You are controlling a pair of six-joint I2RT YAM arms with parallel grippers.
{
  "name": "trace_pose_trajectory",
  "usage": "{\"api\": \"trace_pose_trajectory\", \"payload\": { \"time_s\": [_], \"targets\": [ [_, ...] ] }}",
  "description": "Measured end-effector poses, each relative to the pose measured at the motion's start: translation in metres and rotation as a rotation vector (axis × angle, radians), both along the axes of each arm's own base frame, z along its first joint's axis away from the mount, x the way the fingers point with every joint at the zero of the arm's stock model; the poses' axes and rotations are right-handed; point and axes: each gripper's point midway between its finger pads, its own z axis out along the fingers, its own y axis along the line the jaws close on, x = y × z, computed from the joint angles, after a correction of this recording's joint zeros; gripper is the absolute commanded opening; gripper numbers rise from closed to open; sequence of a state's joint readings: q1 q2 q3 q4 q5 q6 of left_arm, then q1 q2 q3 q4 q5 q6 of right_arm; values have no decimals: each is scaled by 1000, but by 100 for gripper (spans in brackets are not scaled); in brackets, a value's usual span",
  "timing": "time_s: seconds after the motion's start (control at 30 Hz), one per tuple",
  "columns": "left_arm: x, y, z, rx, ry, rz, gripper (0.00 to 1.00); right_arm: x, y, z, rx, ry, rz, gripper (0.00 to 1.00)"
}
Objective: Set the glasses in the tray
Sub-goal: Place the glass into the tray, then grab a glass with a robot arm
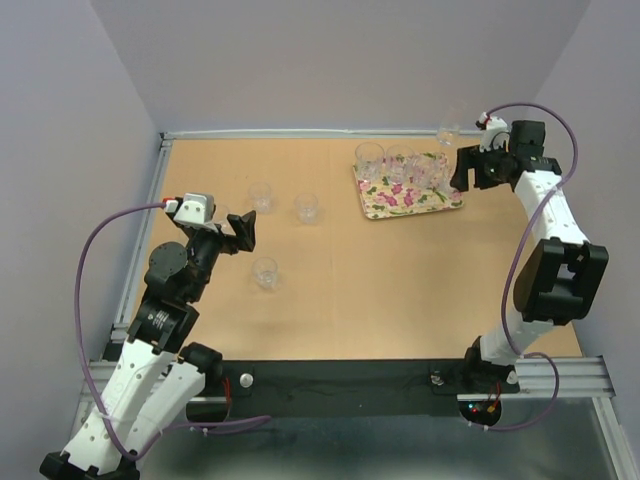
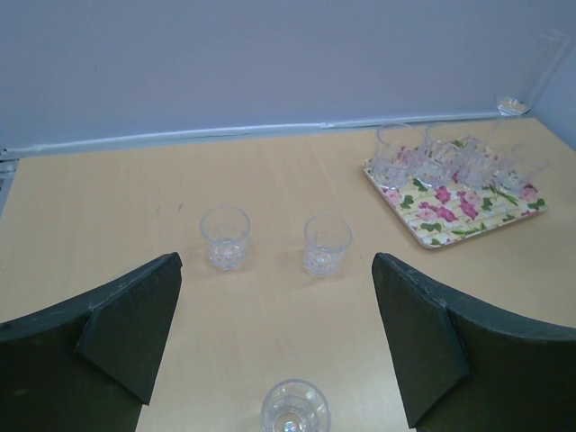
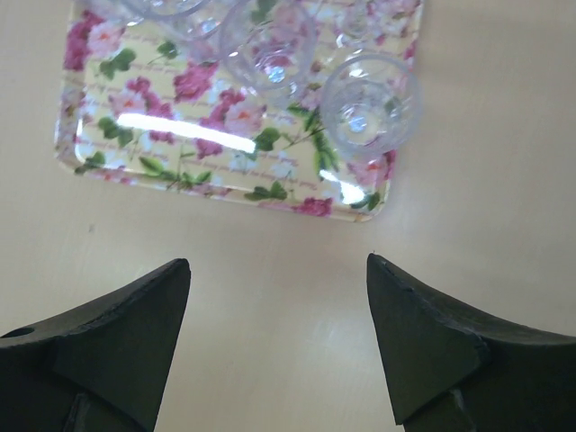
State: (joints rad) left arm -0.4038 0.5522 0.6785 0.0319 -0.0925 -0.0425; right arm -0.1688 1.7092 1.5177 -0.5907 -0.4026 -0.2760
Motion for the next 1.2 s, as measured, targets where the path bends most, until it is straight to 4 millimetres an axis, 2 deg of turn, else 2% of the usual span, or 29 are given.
{"api": "trace_pose_trajectory", "payload": {
  "time_s": [0.3,0.6,0.67,0.77,0.93,1.2],
  "targets": [
    [1,2,-1,1,4,15,99,-74,38,-11,75,3,181,84],
    [6,0,-10,-5,42,15,99,-120,63,20,111,-150,274,85],
    [6,-3,-16,-16,69,8,99,-129,69,19,122,-185,294,85],
    [5,-9,-22,-44,119,-15,99,-144,76,8,141,-206,315,86],
    [1,-22,-29,-107,211,-60,99,-154,82,-7,172,-198,335,86],
    [-3,-33,-55,-201,414,-60,98,-150,82,0,182,-229,335,86]
  ]
}}
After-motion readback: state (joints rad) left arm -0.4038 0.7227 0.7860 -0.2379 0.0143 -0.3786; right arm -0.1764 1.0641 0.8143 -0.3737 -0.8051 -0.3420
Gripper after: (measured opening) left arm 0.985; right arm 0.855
